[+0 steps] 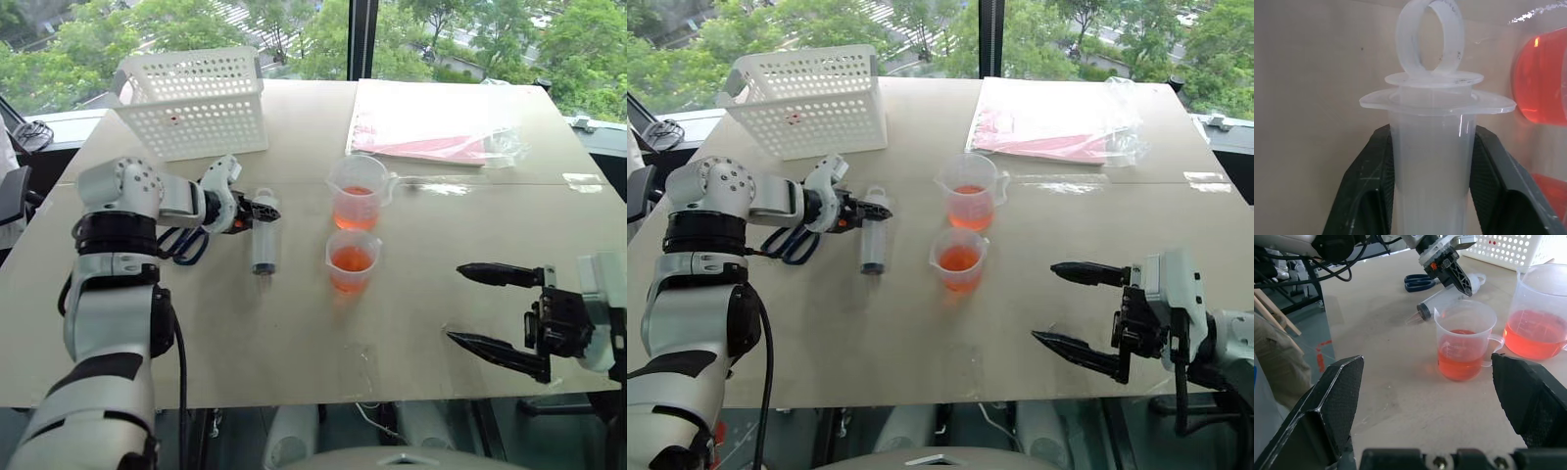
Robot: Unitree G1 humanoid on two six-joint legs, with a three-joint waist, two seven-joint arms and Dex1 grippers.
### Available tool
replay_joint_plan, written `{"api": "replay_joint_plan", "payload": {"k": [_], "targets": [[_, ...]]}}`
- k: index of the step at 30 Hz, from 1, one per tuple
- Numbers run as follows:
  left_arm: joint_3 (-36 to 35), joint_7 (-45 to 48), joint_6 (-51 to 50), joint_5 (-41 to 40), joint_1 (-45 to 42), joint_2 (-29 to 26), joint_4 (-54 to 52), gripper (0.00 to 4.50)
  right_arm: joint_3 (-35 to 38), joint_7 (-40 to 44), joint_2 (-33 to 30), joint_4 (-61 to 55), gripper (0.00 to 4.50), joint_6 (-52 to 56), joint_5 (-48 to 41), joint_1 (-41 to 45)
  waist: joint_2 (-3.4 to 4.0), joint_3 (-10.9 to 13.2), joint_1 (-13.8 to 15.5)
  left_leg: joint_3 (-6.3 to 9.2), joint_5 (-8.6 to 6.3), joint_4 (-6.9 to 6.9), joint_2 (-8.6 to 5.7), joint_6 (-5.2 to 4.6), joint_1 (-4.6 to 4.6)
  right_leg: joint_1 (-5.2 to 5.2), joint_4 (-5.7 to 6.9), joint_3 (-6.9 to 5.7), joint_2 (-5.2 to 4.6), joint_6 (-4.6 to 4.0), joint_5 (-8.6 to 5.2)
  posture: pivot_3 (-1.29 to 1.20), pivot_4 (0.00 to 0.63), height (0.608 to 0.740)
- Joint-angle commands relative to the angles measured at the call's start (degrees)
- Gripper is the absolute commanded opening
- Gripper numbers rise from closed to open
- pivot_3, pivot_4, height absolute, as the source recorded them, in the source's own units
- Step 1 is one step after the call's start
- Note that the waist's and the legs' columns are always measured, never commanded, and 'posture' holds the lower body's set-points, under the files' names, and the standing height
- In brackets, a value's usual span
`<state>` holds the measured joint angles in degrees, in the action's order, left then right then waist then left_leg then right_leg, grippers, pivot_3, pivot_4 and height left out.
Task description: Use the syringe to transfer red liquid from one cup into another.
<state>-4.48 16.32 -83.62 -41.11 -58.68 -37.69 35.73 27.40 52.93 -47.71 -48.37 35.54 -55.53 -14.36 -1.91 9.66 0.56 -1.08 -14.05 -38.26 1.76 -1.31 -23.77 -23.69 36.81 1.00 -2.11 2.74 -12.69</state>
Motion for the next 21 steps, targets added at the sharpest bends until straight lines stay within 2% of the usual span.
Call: {"api": "replay_joint_plan", "payload": {"k": [1,2,3,5,7,9,11,14,16,21], "targets": [[-4.5,-0.1,-0.4,1.3,0.1,-0.6,-4.0,3.82,2.4,-1.4,-0.6,-2.1,4.5,-0.8,-2.4,-0.2,0.0,0.0,0.0,0.0,0.0,0.0,0.01,0.0,0.0,0.0,0.0,0.0,0.0,0.0,0.0,0.0,0.15,0.74],[-7.0,-0.9,-1.4,1.1,0.2,-0.9,-5.5,4.28,2.7,-1.7,-0.8,-1.9,4.5,-0.9,-2.4,-0.3,-0.01,0.0,-0.1,0.01,0.0,-0.01,0.01,0.0,0.02,0.0,0.02,0.0,0.0,0.0,0.0,0.0,0.15,0.74],[-10.4,-1.5,-3.8,0.5,0.3,-1.6,-7.8,4.4,3.3,-1.9,-1.0,-1.7,4.5,-1.0,-2.2,-0.5,-0.01,0.0,-0.1,0.02,0.0,-0.02,0.02,0.0,0.01,0.0,0.02,-0.01,0.0,0.0,0.01,0.0,0.15,0.74],[-13.8,0.1,-7.8,-2.6,3.5,-4.5,-19.9,4.4,4.8,-1.5,-1.4,-1.1,4.5,-1.1,-2.5,-1.2,-0.02,0.0,-0.2,0.05,0.0,-0.02,0.04,0.0,0.0,-0.01,0.03,0.01,0.0,0.0,0.01,0.0,0.15,0.74],[-20.4,0.5,-8.8,-7.7,8.5,-4.9,-32.3,4.4,6.0,-0.8,-1.5,0.1,4.5,-1.5,-2.3,-1.7,-0.01,0.0,-1.0,0.15,0.0,0.0,0.19,0.01,0.01,-0.03,0.03,0.11,-0.02,0.0,0.01,0.0,0.15,0.74],[-24.1,4.0,0.7,-7.3,19.3,-5.9,-48.2,4.4,6.3,0.0,-1.8,2.2,4.5,-2.0,-1.2,-1.6,0.01,0.0,-0.9,0.15,-0.01,0.0,0.31,0.04,0.03,-0.01,0.03,0.12,-0.11,0.0,0.01,0.0,0.15,0.74],[-26.3,9.9,6.1,-8.3,29.4,-8.1,-58.2,4.4,5.5,0.9,-2.2,4.9,4.5,-2.5,0.3,-0.8,0.12,-0.1,-1.4,-0.06,0.03,0.08,0.3,0.13,0.14,-0.02,-0.01,0.24,-0.26,0.0,0.02,0.0,0.15,0.74],[-32.4,20.8,14.1,-9.3,45.3,-9.6,-65.6,4.4,4.6,3.9,-3.5,10.4,4.5,-3.3,3.1,-0.1,0.11,-0.1,-1.2,-0.08,-0.01,0.11,0.27,0.05,0.14,-0.04,-0.03,0.18,-0.29,-0.25,-0.12,0.0,0.15,0.74],[-36.8,24.3,19.6,-9.1,54.3,-7.6,-69.4,4.4,4.6,7.1,-4.7,14.6,4.5,-4.6,5.9,-0.6,0.08,-0.1,-0.8,-0.11,-0.02,0.11,0.27,0.03,0.25,0.03,-0.01,0.22,-0.31,-0.27,-0.12,0.0,0.15,0.74],[-40.7,31.2,32.5,-3.5,74.2,-3.2,-73.8,4.4,4.9,12.6,-6.4,21.7,4.5,-6.6,9.7,-1.6,0.13,-0.2,0.1,-0.2,-0.02,-0.02,0.28,0.0,0.3,0.08,-0.02,0.2,-0.51,-0.28,-0.12,0.0,0.15,0.74]]}}
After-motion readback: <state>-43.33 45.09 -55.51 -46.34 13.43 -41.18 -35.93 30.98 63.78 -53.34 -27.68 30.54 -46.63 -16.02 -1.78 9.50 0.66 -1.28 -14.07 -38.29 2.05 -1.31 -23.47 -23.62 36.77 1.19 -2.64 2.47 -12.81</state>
